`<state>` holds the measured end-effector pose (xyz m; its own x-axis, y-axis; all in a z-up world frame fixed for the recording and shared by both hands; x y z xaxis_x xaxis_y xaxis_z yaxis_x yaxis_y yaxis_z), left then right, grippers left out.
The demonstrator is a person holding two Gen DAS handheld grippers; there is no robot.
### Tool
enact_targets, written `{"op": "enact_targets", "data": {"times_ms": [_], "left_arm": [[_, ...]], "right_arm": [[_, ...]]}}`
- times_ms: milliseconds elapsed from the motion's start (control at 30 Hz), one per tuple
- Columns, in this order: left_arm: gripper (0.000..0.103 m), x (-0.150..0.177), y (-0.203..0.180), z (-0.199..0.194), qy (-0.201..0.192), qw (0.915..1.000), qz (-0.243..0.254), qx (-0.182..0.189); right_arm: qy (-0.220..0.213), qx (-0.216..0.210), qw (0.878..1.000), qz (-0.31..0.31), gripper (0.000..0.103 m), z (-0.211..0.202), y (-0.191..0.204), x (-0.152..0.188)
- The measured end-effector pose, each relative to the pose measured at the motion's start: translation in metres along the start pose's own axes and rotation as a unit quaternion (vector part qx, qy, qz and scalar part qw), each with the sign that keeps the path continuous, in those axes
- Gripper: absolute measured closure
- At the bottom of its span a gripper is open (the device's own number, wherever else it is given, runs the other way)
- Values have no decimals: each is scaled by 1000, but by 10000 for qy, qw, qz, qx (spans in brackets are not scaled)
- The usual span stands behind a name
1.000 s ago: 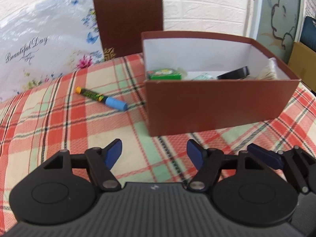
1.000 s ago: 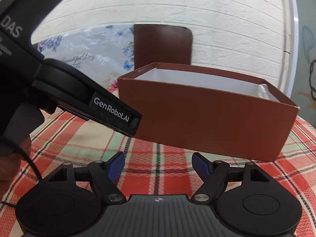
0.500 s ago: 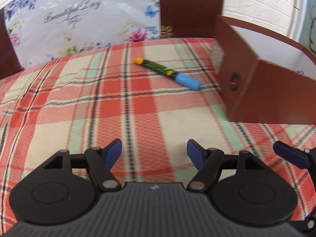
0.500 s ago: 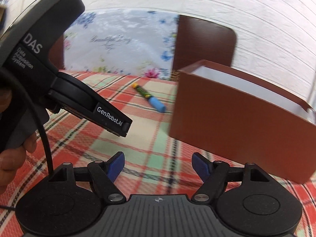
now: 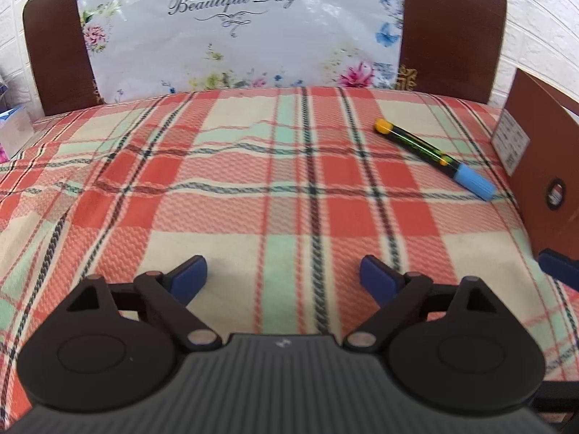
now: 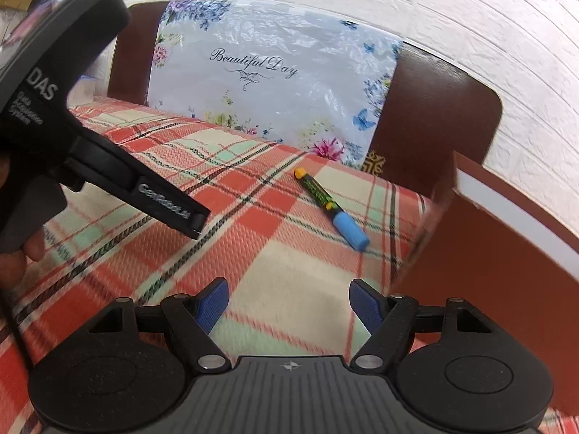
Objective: Organize objects
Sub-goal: 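Move the right gripper to the yellow-blue marker on the table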
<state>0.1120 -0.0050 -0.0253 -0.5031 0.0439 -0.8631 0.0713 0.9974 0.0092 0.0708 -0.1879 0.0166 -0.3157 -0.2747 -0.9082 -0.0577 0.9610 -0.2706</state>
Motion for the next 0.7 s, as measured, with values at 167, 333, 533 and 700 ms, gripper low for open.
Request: {"op": "enact_targets", "data": {"times_ms": [167,333,533,700], "left_arm": [[0,-2,14,12,-165,9998,19,-51],[0,-4,23,22,-376,9993,-12,-5],[0,-4,27,22,-541,9984,-151,67],[0,-4,29,23,-574,9980,-228,118]], "right_arm": [[-44,13,9997,-247,31,21,9,-7],[-110,105,9988,-463,31,41,11,-14],[-135,430,9983,-383,30,66,-3,-30],[-45,721,9969,-312,26,98,-23,-44]]}}
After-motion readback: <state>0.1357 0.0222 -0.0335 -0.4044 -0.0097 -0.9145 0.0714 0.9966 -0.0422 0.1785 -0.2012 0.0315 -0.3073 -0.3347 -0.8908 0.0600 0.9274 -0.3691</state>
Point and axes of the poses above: each gripper's, at about its wrist camera, not at the fingertips, and z roughly the way its jaws point, y to its left, x to its underside, the point moved 3 cm from there along z, roughly the way its jaws point, and after that the axes turned 11 degrees about -y, right-handed, at the moved point
